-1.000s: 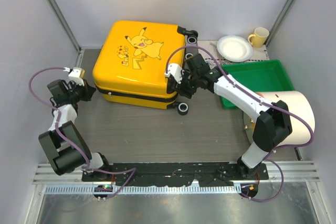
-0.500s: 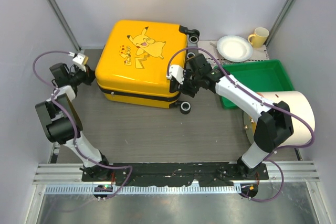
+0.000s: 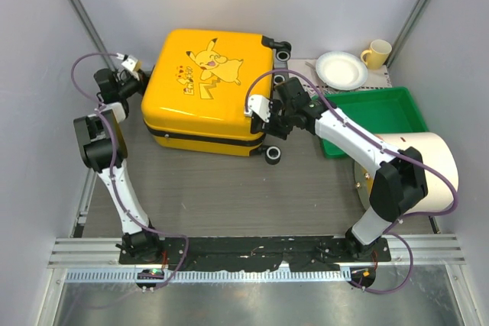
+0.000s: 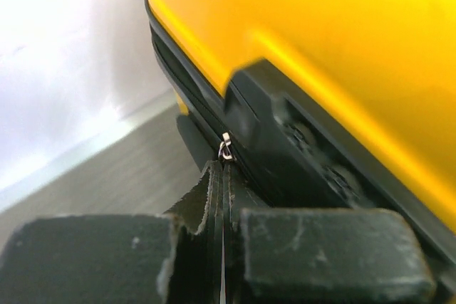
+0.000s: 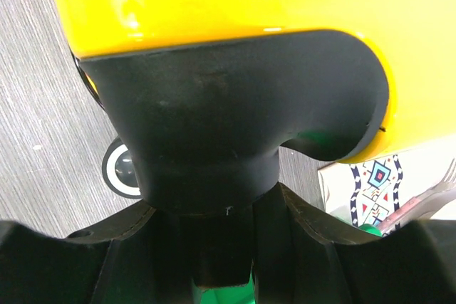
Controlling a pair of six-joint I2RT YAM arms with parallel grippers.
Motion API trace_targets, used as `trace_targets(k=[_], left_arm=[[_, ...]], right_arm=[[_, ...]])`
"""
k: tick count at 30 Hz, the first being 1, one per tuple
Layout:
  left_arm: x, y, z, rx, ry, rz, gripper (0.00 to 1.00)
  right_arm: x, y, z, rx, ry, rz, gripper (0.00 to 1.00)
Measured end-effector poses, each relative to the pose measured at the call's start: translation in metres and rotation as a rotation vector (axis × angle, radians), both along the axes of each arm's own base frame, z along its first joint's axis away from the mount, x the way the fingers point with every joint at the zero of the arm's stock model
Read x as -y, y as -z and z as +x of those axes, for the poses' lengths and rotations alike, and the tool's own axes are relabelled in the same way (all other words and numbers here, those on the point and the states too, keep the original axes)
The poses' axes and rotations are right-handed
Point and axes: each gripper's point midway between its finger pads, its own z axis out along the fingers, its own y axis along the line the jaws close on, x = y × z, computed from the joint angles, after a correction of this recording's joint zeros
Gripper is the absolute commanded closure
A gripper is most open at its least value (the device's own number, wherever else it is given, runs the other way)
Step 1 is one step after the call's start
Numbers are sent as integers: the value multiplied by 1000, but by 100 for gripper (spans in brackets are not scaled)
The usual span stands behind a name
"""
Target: Open, take out, and arrange the luggage
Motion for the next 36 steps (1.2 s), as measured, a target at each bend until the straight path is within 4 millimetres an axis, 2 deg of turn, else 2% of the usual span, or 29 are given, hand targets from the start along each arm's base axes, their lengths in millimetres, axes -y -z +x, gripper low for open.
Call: trace_targets(k=[6,9,10,12,13,15,16,19,21,22,24,27,29,32,33,34,35,36], left_arm=[[10,1,38,43,41,-58,100],[14,-5,62,94,31,-59,100],[15,-7,71,113,20,-58,97],[16,-6,86,129,-5,-68,81],[16,-6,92,136,-21,-69,62],[15,-4,99,125,-55,-84,52],[13,-1,102,111,-80,-91,40],[-2,4,100,54,-172,-101,32],[-18,7,88,-35,-249,-111,30],[-26,5,83,-69,-283,-113,24],[-49,-3,68,-170,-378,-113,21],[-89,-40,33,-276,-540,-84,20],[-107,-74,-1,-309,-628,-61,19],[-123,-109,-67,-358,-764,-48,16],[-122,-115,-91,-382,-795,-54,16],[-117,-118,-113,-410,-819,-68,16],[-111,-120,-132,-438,-838,-87,16],[-107,-118,-150,-470,-856,-103,15]], right_arm=[[2,1,3,8,0,-9,99],[4,2,5,14,4,-18,99],[5,2,6,15,6,-19,99],[6,2,6,14,6,-22,99],[6,2,6,13,6,-22,99],[6,2,6,5,8,-23,99],[6,2,6,-2,11,-24,99],[5,2,5,-28,20,-16,99],[4,2,3,-49,28,-5,99],[4,2,3,-55,30,0,99],[2,2,1,-68,39,13,99],[-5,2,-5,-92,56,35,99],[-8,3,-9,-102,73,41,99],[-24,4,-26,-113,98,60,99],[-35,4,-36,-127,97,73,92],[-49,4,-48,-142,92,84,55],[-61,4,-59,-158,80,95,37],[-79,3,-75,-180,63,111,28]])
